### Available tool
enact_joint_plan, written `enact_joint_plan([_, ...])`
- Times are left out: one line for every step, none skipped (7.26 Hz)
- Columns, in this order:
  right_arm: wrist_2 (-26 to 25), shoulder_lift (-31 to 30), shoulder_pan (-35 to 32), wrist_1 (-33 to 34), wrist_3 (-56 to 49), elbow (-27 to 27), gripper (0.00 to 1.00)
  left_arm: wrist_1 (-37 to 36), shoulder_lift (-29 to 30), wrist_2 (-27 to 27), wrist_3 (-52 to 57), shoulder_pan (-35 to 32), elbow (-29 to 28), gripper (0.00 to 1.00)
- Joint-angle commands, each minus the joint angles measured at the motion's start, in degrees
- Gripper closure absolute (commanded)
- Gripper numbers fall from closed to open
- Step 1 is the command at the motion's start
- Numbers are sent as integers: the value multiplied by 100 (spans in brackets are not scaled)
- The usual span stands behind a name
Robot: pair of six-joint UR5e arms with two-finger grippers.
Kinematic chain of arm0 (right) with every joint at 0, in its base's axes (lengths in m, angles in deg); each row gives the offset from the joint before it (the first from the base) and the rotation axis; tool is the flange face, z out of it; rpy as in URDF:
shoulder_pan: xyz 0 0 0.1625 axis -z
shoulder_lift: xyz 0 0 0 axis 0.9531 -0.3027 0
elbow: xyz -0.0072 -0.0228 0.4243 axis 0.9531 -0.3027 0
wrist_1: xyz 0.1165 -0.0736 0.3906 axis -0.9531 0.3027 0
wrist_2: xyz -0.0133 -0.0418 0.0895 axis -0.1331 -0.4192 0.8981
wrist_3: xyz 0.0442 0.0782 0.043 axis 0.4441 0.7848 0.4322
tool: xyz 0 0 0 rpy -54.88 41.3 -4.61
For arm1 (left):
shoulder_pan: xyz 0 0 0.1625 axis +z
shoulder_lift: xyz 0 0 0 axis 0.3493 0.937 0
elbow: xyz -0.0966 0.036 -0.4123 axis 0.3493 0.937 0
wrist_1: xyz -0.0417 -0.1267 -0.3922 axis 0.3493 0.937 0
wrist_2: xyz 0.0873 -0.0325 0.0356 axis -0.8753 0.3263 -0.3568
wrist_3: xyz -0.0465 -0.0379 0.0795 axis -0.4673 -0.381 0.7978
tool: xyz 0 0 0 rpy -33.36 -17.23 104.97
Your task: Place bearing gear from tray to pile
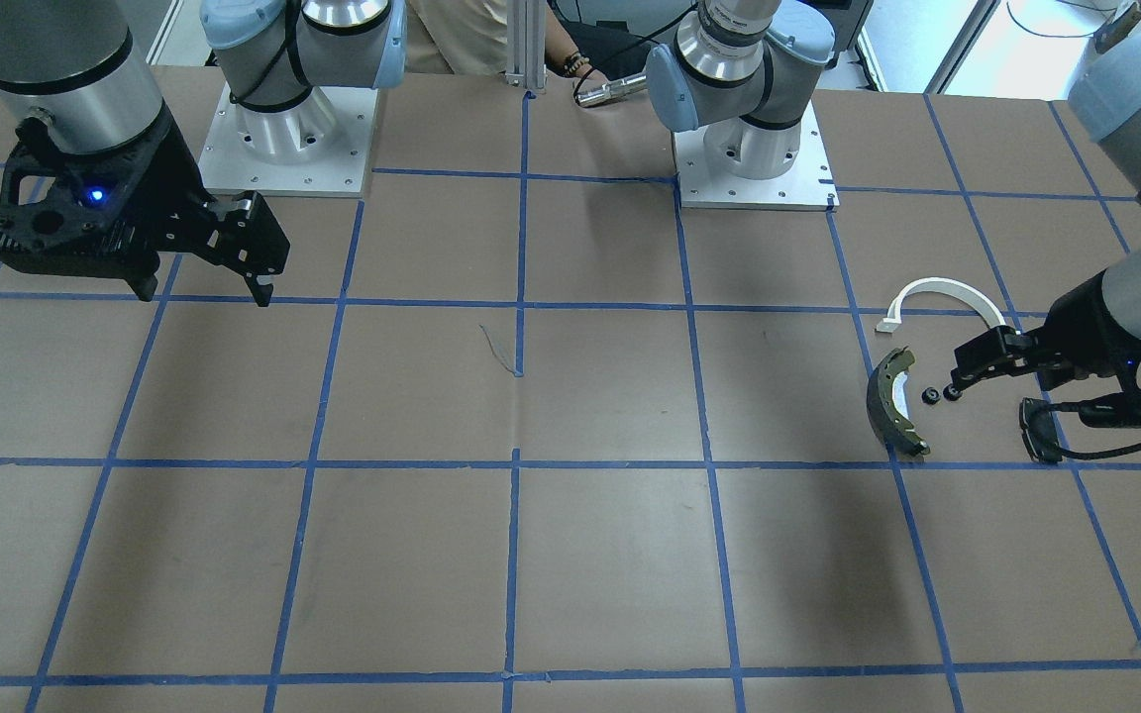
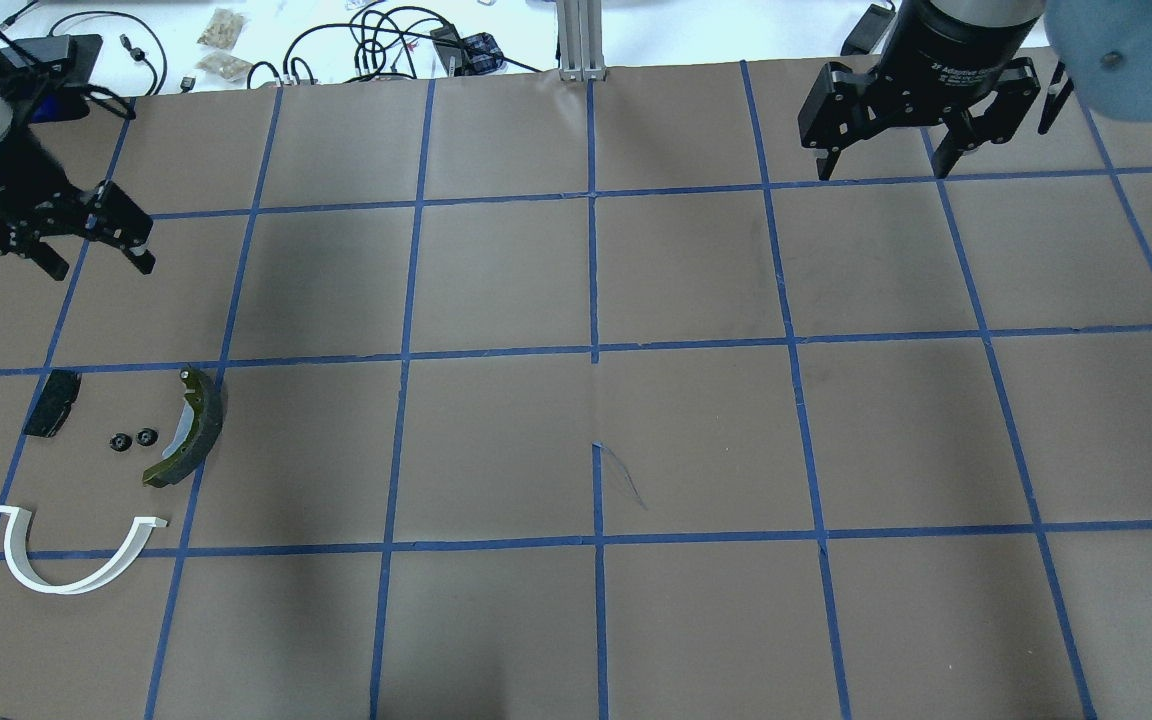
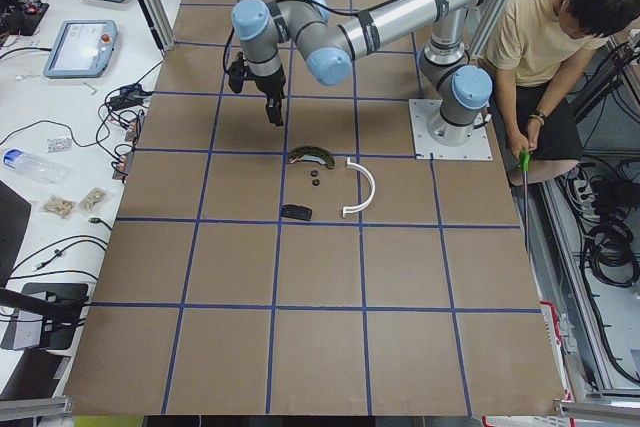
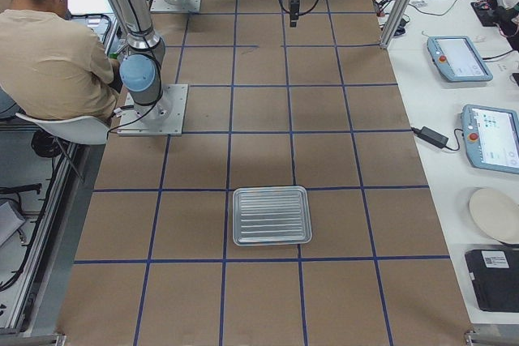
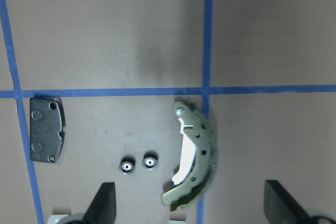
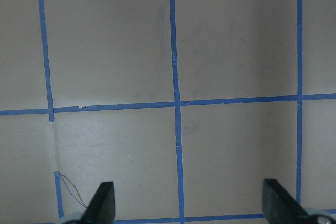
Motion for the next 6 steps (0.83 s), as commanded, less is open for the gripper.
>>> enact_joint_plan([10,6,0,9,0,0,0,506,-169,-21,-637,-917,-476,0])
enact_joint_plan([1,-2,18,0,0,-8,0,506,-275,40,-737,-1252,-467,0])
enact_joint_plan([1,6,44,0,-26,-17,0,497,-363,119,-807,-1499,-432,0])
enact_joint_plan([10,6,44,0,-26,-43,0,488,-399,102,-1304,-1728,-301,0])
enact_joint_plan([1,15,44,0,-26,-44,0,453,-469,85,-1857,-1956,-82,0])
enact_joint_plan([1,15,44,0,-35,-44,0,436,-635,110,-1932,-2019,33,0])
